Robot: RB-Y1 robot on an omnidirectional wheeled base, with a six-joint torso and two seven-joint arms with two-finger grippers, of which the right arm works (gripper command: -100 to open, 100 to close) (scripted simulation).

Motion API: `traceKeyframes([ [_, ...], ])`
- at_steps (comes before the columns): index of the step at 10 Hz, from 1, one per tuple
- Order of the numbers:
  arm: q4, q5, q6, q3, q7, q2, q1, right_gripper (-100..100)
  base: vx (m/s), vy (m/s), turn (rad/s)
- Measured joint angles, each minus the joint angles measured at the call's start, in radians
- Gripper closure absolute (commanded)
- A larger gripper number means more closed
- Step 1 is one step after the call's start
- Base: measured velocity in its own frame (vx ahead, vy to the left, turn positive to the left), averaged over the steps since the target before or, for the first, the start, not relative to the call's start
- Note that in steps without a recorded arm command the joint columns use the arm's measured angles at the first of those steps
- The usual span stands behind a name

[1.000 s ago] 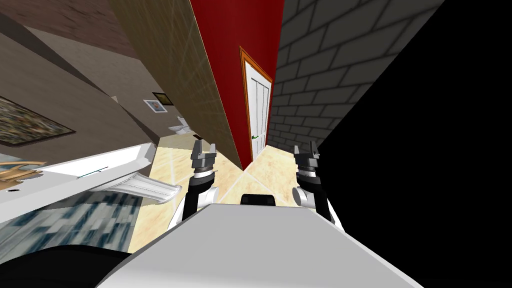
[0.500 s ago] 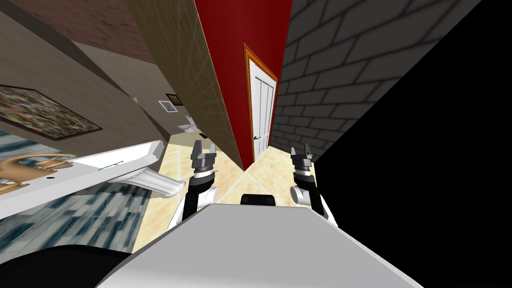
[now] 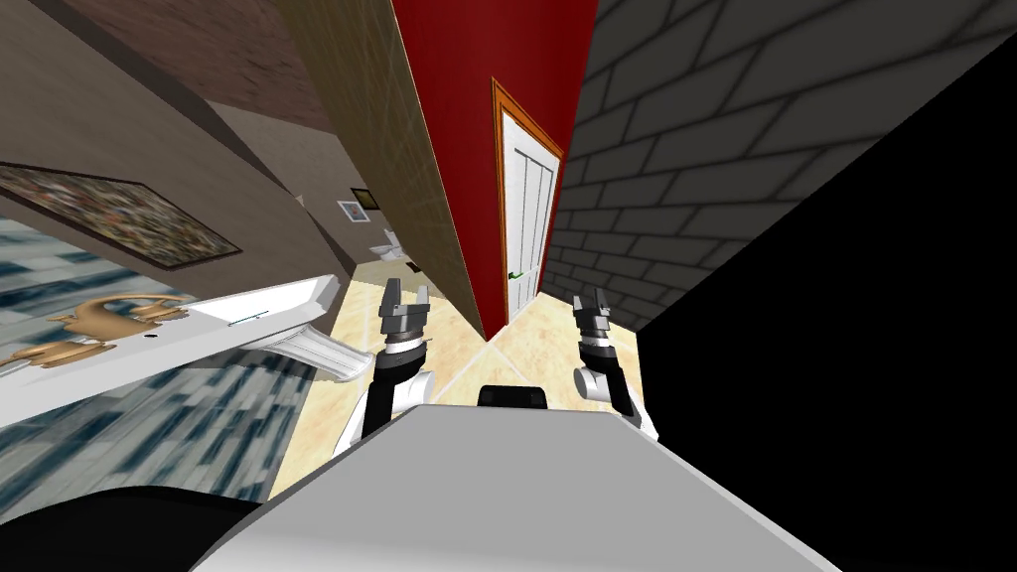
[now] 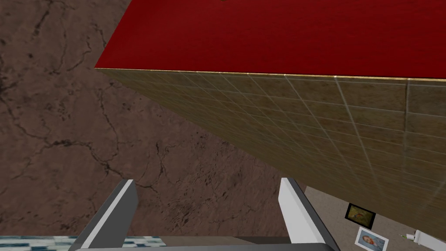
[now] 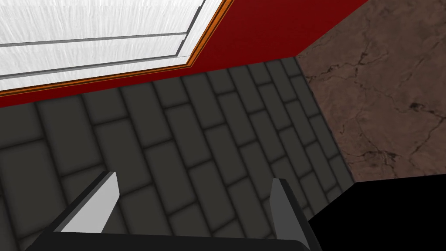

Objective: Pull the door open

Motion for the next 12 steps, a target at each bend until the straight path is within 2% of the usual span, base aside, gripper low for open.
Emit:
traceKeyframes([
  [10,0.244,-0.013,-0.054,-0.001,0.002,-0.029,-0.088,-100,0.077,-0.068,0.163],
  [12,0.308,-0.016,-0.068,-0.002,0.003,-0.034,-0.113,-100,0.089,-0.073,0.175],
])
